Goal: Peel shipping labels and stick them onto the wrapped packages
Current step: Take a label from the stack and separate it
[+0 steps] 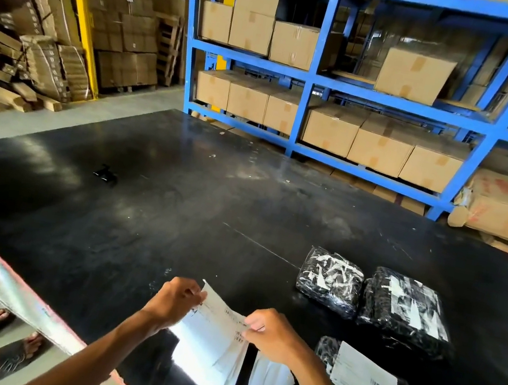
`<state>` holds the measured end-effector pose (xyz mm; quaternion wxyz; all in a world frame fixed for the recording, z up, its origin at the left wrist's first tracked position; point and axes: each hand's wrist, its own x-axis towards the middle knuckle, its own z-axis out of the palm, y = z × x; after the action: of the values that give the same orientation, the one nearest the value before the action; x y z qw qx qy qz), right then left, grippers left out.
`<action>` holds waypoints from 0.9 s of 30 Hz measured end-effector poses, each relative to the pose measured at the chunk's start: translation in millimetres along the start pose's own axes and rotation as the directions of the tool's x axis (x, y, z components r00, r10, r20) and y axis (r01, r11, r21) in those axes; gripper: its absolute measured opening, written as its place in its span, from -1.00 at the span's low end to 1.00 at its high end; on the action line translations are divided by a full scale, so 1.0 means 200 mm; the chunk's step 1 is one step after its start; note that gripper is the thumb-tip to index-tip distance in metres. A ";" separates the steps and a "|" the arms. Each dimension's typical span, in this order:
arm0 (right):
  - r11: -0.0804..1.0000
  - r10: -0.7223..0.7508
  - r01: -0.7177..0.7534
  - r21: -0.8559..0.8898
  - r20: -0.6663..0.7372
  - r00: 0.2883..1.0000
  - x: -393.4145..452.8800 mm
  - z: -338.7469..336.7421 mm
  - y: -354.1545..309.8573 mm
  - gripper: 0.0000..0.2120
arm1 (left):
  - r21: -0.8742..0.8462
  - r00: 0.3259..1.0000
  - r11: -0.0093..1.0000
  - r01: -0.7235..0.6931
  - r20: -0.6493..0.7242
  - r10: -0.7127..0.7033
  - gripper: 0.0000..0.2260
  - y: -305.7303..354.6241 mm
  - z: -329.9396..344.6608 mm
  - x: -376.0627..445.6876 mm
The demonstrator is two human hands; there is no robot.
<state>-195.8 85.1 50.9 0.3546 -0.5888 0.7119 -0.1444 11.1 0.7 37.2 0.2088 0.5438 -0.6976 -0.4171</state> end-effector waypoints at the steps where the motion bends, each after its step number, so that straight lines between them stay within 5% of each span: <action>1: 1.000 -0.011 0.011 0.017 -0.014 1.000 -0.01 -0.01 0.00 -0.71 | -0.023 1.000 1.000 -0.019 0.001 0.019 -0.77 0.04 -0.01 -0.02; 7: 0.959 0.004 0.026 0.282 -0.102 0.995 -0.07 -0.05 -0.02 -0.78 | -0.155 0.997 0.985 -0.079 0.009 0.081 -0.75 0.25 -0.06 -0.09; 12: 0.806 -0.033 0.079 0.587 -0.090 0.995 -0.18 -0.15 -0.05 -0.83 | -0.233 0.993 0.967 -0.102 -0.088 0.084 -0.75 0.37 -0.09 -0.10; 27: 0.796 -0.183 0.205 0.570 -0.095 0.978 -0.31 -0.36 -0.12 -0.84 | -0.410 0.988 0.910 -0.060 -0.153 -0.004 -0.79 0.56 -0.03 0.05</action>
<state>-223.0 121.3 136.6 0.4871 -0.5208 0.5766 -0.3988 -52.4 -3.5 129.6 0.3770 0.5073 -0.5836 -0.5098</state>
